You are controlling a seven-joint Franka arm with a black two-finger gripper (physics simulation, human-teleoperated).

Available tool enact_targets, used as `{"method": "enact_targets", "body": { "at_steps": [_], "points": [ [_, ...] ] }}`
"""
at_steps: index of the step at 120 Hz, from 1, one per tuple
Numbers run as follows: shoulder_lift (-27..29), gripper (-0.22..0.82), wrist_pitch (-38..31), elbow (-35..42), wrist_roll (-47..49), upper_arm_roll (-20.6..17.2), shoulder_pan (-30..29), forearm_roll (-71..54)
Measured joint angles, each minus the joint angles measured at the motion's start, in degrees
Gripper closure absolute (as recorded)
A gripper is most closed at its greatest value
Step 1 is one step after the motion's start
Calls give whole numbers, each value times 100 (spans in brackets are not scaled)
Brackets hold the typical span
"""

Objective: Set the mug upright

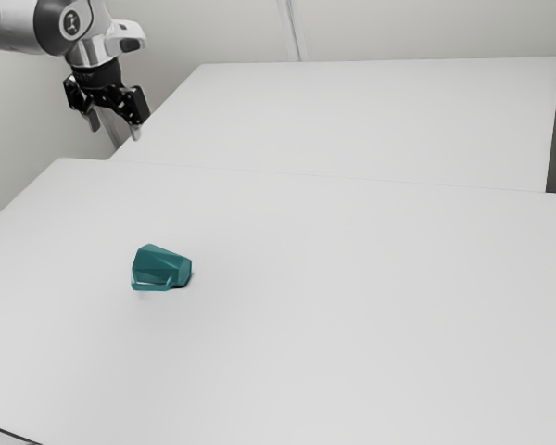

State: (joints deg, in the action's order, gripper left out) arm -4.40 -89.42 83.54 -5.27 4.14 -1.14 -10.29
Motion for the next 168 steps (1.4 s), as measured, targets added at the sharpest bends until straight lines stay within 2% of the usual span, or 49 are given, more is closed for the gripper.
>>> {"method": "enact_targets", "body": {
  "at_steps": [20,41,64,86,101,125,168],
  "points": [
    [27,2,-30,11,-42,57,49,250],
    [111,2,-405,469,-78,721,-13,1153],
    [344,2,-1220,1333,-188,1093,-270,1965],
    [433,2,-1843,2218,-446,1632,-127,3064],
    [244,2,-2032,2606,-777,1987,-78,3871],
    [-303,2,-2084,2685,-1425,2405,49,4724],
    [-1110,2,-1873,2691,-2631,2693,-75,5667]
  ]
}}
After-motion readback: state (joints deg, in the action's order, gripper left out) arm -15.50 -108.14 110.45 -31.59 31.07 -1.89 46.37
